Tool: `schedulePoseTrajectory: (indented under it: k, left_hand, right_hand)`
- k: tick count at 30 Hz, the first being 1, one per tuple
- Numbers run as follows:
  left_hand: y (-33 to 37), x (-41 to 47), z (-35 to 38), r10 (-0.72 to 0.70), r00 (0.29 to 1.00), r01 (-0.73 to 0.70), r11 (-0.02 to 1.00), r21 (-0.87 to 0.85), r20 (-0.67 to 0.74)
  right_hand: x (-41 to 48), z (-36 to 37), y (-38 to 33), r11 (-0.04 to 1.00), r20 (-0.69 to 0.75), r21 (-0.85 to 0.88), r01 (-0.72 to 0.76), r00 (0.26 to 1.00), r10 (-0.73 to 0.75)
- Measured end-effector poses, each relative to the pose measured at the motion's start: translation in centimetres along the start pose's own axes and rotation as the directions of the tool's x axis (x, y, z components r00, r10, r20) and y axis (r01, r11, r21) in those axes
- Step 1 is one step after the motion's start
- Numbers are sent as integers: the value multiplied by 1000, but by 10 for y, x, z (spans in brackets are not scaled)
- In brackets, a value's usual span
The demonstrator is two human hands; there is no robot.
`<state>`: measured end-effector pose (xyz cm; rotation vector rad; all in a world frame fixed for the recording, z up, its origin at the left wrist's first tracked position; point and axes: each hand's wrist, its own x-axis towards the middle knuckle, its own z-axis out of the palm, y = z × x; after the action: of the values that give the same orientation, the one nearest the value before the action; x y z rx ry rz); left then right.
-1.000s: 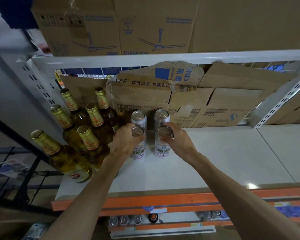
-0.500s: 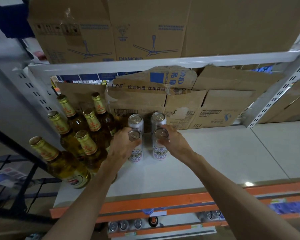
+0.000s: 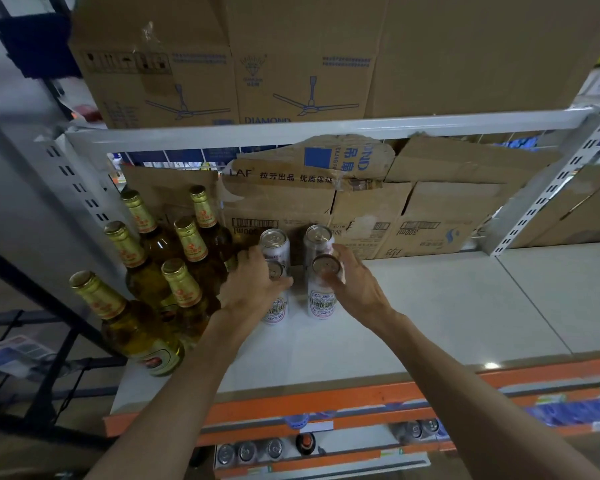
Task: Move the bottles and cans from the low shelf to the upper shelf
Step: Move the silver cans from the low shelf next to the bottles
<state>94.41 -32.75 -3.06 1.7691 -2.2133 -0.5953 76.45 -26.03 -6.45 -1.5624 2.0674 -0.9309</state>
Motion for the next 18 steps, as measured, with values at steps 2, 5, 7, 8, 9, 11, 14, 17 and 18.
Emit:
schedulePoseTrajectory:
  k: [2,5,7,8,9,11,14,17,18]
  left_hand:
    - [11,-7,0,130,986,-113,982,150,-108]
    - [33,-21,1,350,923,-307,921,241,-160]
    - [47,-32,-4,386,917,-363,912,189,-101]
    - [52,-38,-9,389,919,-376,913,159,-62]
    - [55,-46,-14,385,923,-380,915,136,-11]
    - [57,-64,-24,367,927,-373,923,97,73]
    - [58,-104,-32,342,938,-345,936,65,58]
    - [57,-161,-27,322,946,-323,946,42,20]
    - [56,-183,-24,311,950,-312,950,34,23]
  right_hand:
    - [-6,-3,-5,997,-70,-77,-12,998,6]
    - [-20,-16,-16,983,-118,-182,-10,993,-11]
    - [-31,-29,-26,979,-122,-202,-25,993,1]
    - [-38,-37,-31,974,-125,-223,-29,992,1]
    - [-46,-47,-36,966,-131,-258,-20,991,-14]
    - [-68,-66,-44,944,-132,-330,27,989,-74]
    - [-113,-89,-51,920,-111,-381,91,983,-143]
    - [-168,-97,-48,929,-96,-349,123,981,-166]
    - [-187,-99,-45,933,-91,-346,104,985,-144]
